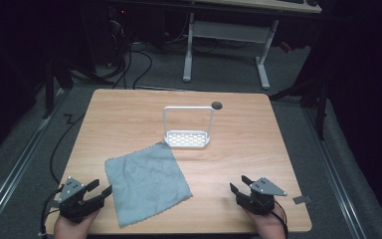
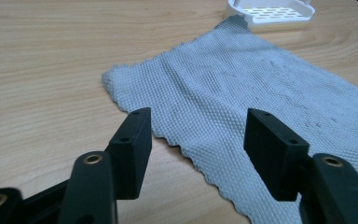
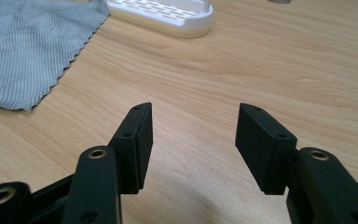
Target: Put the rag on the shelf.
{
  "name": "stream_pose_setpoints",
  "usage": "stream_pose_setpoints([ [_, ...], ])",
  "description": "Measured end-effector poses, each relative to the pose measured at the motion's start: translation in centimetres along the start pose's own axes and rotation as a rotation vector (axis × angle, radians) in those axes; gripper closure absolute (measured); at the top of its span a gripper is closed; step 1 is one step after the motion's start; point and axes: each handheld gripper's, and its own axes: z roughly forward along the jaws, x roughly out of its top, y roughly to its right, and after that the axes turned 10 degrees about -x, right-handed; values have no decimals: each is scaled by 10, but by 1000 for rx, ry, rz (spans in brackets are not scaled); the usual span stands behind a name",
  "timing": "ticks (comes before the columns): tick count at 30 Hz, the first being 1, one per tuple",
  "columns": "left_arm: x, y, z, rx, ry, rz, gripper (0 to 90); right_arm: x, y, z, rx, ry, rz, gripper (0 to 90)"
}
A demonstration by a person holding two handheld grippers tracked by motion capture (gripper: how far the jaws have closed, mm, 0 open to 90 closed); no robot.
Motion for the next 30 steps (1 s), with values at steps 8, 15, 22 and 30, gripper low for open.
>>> stream_pose_setpoints([
  [8, 4, 8, 17, -67, -87, 8, 489, -3, 5, -9, -21, 10, 43, 471],
  [15, 4, 19, 34, -100, -207, 112, 814, -4, 2, -7, -7, -5, 48, 489],
  [22, -3, 21, 37, -122, -262, 105, 842, -1, 0, -6, 17, -4, 48, 556],
  [30, -14, 52, 29, -226, -309, 156, 813, 5, -14, 6, 72, -5, 17, 563],
])
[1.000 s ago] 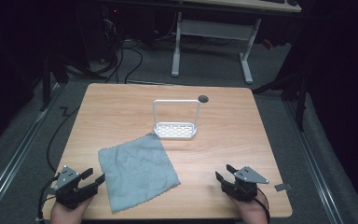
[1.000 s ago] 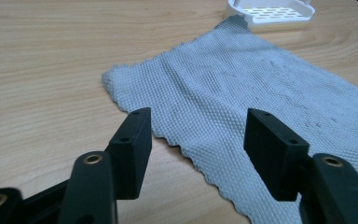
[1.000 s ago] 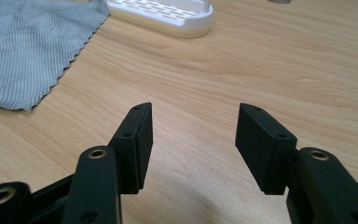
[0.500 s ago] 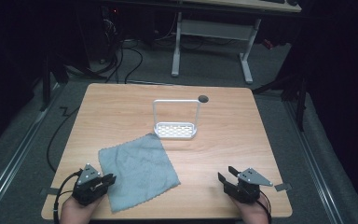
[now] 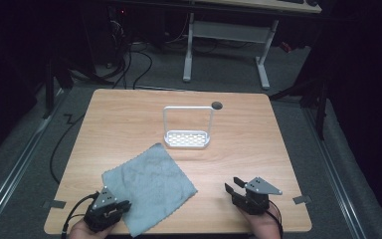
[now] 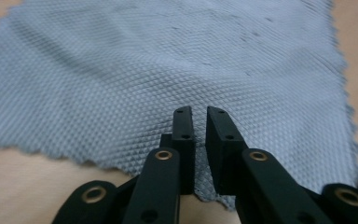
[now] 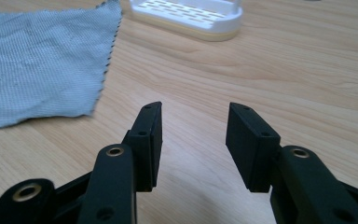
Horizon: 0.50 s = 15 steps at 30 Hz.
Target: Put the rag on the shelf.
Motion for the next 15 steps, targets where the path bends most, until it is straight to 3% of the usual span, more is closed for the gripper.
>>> stream_pose_setpoints([
  [4, -1, 9, 0, -19, -1, 34, 758, 5, -12, 10, 33, -15, -21, 563],
  [7, 2, 1, -10, 29, 102, 11, 698, 10, -23, 18, 60, -25, -29, 588],
  [8, 2, 1, -10, 29, 102, 11, 691, 10, -23, 18, 60, -25, -29, 588],
  [9, 3, -5, -13, 59, 139, 4, 691, 12, -28, 21, 73, -32, -28, 599],
  [10, 5, -8, -14, 77, 146, 2, 688, 16, -35, 25, 91, -37, -43, 617],
  [11, 12, -20, -14, 118, 140, -18, 678, 22, -48, 32, 124, -49, -61, 664],
  [14, 17, -30, -12, 131, 126, -46, 741, 27, -59, 39, 162, -65, -71, 743],
  [15, 20, -39, -9, 171, 94, -66, 784, 34, -71, 49, 194, -87, -88, 818],
])
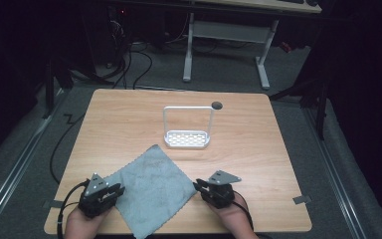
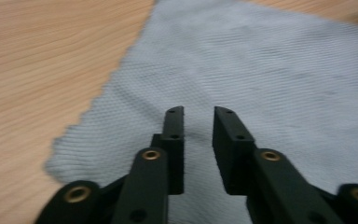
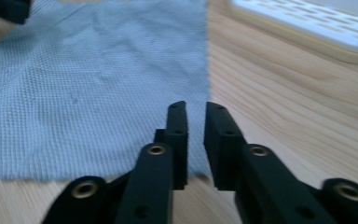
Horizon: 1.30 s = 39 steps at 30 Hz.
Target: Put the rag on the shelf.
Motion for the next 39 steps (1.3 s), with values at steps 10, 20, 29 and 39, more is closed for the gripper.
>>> stream_pose_setpoints([
  [10, -8, -5, 9, 2, -37, -18, 824, 10, -19, 37, -7, -110, -127, 900],
  [20, -1, 31, 25, -114, -74, 69, 809, -13, 8, 5, -15, -119, -108, 900],
  [29, 23, 46, 58, -182, -82, 111, 820, -45, 26, -36, -60, -128, -65, 900],
  [39, 58, 40, 98, -141, -74, 110, 836, -71, 15, -71, -57, -128, -5, 897],
])
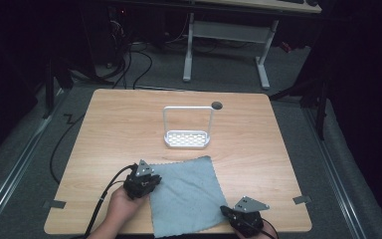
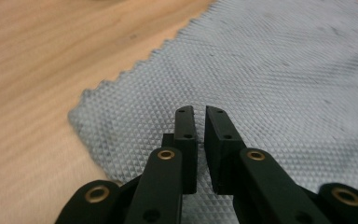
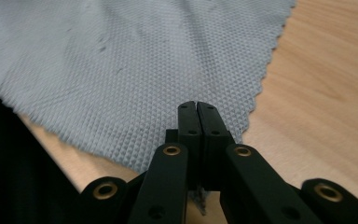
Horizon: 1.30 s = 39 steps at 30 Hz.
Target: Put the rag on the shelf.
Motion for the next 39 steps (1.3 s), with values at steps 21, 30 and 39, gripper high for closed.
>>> stream_pose_setpoints([
  [21, -12, 10, -12, -10, -12, 16, 678, 56, 18, 65, -67, 32, 15, 818],
  [30, -14, 9, -27, -12, 55, -34, 609, 39, 14, 31, -14, 99, 71, 719],
  [39, 9, -37, -6, 53, 72, -158, 596, 36, 35, 28, -59, 139, 150, 691],
])
